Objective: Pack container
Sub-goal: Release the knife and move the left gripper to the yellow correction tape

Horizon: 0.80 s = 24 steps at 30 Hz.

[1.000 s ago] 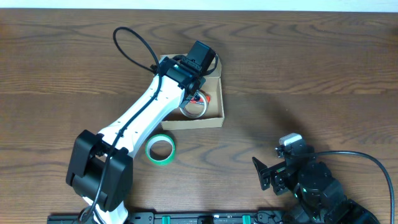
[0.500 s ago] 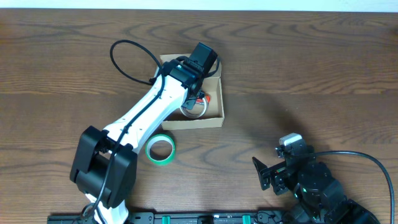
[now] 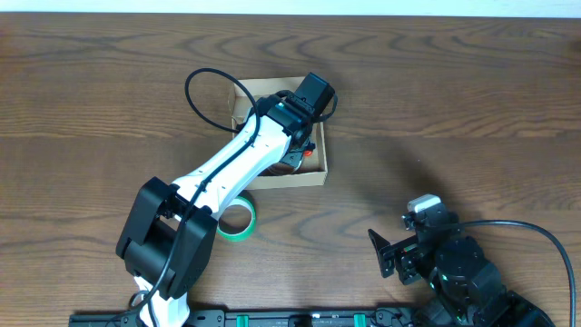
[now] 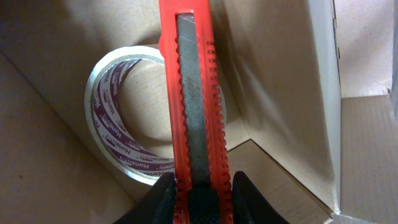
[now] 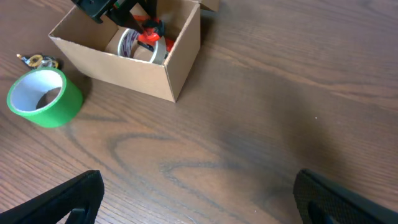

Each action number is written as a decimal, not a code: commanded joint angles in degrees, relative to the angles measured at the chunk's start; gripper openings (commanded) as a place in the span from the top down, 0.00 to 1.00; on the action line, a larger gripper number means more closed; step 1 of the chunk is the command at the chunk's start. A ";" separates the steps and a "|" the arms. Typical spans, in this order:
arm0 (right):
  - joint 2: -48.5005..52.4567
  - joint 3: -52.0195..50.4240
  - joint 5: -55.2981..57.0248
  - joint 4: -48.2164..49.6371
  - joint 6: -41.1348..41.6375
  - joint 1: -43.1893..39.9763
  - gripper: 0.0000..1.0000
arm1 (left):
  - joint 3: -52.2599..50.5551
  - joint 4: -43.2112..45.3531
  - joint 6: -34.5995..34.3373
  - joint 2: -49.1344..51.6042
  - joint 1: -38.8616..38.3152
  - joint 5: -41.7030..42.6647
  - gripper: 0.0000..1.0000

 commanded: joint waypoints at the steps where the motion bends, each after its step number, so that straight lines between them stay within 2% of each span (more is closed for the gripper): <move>1: -0.35 -0.02 0.55 -0.04 0.63 0.33 0.01 | 1.20 -0.15 -0.92 0.90 0.07 0.24 0.75; 4: -0.35 -0.02 0.55 -0.04 0.63 0.33 0.01 | 1.20 -0.20 -0.90 0.90 0.07 0.24 0.71; 8: -0.35 -0.02 0.55 -0.04 0.66 0.33 0.01 | 1.20 -0.20 -0.87 0.90 0.07 0.26 0.30; 10: -0.35 -0.02 0.55 -0.04 0.63 0.33 0.00 | 1.20 -0.17 -0.87 0.90 0.07 0.28 0.13; 18: -0.35 -0.02 0.55 -0.04 0.63 0.33 0.01 | 1.22 -0.24 -0.85 -0.26 0.11 0.15 0.09; 22: -0.35 -0.02 0.55 -0.04 0.63 0.33 0.01 | 1.22 -2.16 -0.83 -3.78 0.13 -1.75 0.07; 23: -0.35 -0.02 0.55 -0.04 0.66 0.33 0.01 | 1.22 -3.19 -0.81 -4.98 0.13 -2.49 0.03; 24: -0.35 -0.02 0.55 -0.04 0.63 0.33 0.01 | 1.22 -4.79 -0.76 -6.62 0.17 -3.56 0.03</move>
